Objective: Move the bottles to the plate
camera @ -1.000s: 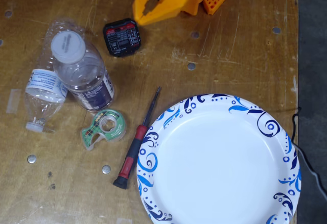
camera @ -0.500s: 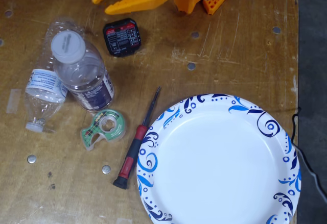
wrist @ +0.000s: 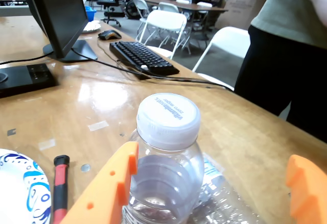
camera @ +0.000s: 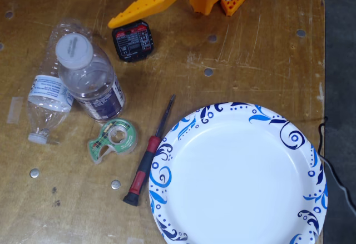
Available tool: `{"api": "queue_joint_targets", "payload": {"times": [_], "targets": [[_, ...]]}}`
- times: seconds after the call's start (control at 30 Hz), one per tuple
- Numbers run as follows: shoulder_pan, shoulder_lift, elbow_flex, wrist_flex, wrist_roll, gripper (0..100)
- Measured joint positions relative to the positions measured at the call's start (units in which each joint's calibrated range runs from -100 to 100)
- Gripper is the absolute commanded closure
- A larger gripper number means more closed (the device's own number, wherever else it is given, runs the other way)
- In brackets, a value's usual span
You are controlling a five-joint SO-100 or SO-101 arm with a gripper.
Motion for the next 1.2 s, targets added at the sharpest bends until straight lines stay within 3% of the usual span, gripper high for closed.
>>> {"api": "queue_joint_targets", "payload": {"times": [0.23,0.6,1.2], "targets": [[-2.1,15.9,-3.9,-9.0,-2.0,69],[-1.9,26.9,-5.6,-20.3,-2.0,69],[-1.9,34.0,-10.9,-22.2,-2.3,70]]}}
